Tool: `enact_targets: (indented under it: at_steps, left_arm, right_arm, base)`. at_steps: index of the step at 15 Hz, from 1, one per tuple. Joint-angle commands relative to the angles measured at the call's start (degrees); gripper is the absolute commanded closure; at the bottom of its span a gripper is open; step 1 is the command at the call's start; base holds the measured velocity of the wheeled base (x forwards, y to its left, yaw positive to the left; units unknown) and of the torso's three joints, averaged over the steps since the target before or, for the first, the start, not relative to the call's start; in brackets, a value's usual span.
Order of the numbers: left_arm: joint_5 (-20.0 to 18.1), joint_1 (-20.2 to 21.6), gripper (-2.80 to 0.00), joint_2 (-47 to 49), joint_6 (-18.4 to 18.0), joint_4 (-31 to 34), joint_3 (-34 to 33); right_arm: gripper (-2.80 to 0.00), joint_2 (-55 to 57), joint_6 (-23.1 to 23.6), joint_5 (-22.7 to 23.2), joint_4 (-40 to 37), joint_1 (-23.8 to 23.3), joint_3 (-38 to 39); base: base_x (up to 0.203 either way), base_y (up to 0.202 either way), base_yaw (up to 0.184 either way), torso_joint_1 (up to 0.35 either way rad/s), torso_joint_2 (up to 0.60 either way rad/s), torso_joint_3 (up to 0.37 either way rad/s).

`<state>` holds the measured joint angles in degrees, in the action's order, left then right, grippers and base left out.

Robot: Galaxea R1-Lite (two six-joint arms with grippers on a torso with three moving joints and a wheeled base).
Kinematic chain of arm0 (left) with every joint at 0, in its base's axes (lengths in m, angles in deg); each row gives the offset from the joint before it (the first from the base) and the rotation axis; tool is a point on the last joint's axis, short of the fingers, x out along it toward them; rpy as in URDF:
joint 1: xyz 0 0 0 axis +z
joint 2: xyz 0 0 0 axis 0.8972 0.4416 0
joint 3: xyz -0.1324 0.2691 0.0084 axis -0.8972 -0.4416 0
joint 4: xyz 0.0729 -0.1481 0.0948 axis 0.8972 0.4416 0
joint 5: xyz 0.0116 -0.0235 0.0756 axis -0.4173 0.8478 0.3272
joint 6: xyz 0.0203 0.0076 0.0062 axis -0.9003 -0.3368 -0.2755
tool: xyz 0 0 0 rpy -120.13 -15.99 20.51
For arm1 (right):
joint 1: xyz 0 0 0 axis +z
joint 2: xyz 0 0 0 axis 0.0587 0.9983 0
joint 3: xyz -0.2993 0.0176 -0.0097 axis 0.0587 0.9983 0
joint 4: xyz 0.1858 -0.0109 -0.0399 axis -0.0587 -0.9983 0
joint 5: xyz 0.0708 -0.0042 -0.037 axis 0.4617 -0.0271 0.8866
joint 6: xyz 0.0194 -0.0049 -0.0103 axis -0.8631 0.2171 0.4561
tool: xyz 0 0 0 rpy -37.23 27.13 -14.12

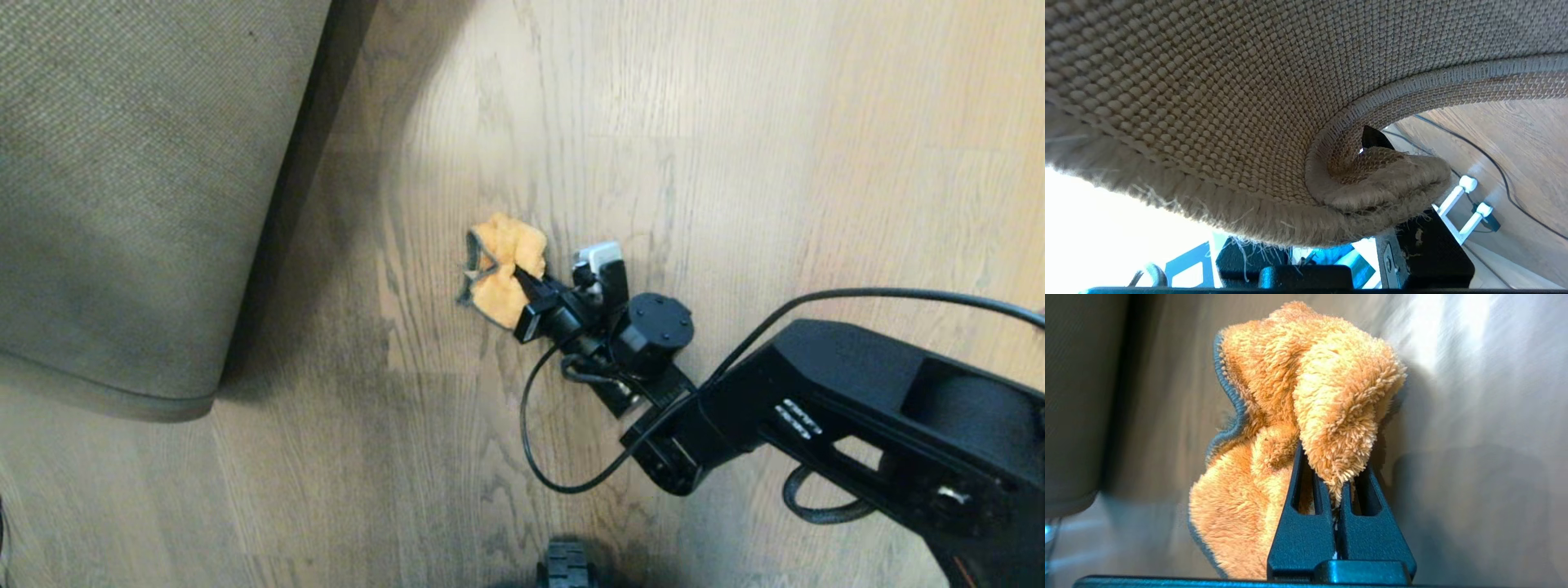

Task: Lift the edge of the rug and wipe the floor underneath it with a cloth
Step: Wipe the floor under the carpet with a rag

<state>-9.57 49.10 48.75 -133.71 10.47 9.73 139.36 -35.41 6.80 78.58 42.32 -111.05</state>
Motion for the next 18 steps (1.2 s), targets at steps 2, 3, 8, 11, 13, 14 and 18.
enact_targets:
  at_steps: [2, 3, 8, 11, 13, 14, 18]
  left_arm:
    - [0.24, 0.01, 0.00, -0.08, -0.44, -0.38, -0.34]
    - [0.22, 0.01, 0.00, 0.00, -0.44, -0.38, -0.28]
    - [0.16, 0.01, 0.00, 0.00, -0.44, -0.30, -0.34]
    - [0.16, 0.01, 0.00, 0.00, -0.44, -0.30, -0.34]
    - [0.16, 0.01, 0.00, 0.00, -0.44, -0.30, -0.34]
    - [0.24, 0.01, 0.00, 0.00, -0.44, -0.30, -0.43]
    - [0.24, 0.10, 0.00, 0.00, -0.44, -0.30, -0.70]
  right_arm:
    - [0.00, -3.48, 0.05, -0.21, -0.49, -7.09, -0.17]
    - [0.00, -4.36, 0.06, 0.25, -0.63, -8.66, -0.18]
    - [0.00, -6.72, 0.30, 0.46, -0.39, -5.18, 2.14]
    - [0.00, -7.96, 0.48, 0.24, 0.76, 1.56, 8.53]
    - [0.00, -8.52, 0.53, 0.11, 1.99, 6.50, 12.11]
    - [0.00, -8.75, 0.59, 0.06, 2.49, 9.02, 13.58]
    - [0.00, -8.07, 0.53, -0.84, 3.44, 19.19, 17.02]
  base:
    - [0.000, 0.000, 0.000, 0.000, 0.00, 0.000]
    - [0.000, 0.000, 0.000, 0.000, 0.00, 0.000]
    - [0.000, 0.000, 0.000, 0.000, 0.00, 0.000]
    - [0.000, 0.000, 0.000, 0.000, 0.00, 0.000]
    - [0.000, 0.000, 0.000, 0.000, 0.00, 0.000]
    - [0.000, 0.000, 0.000, 0.000, 0.00, 0.000]
    - [0.000, 0.000, 0.000, 0.000, 0.00, 0.000]
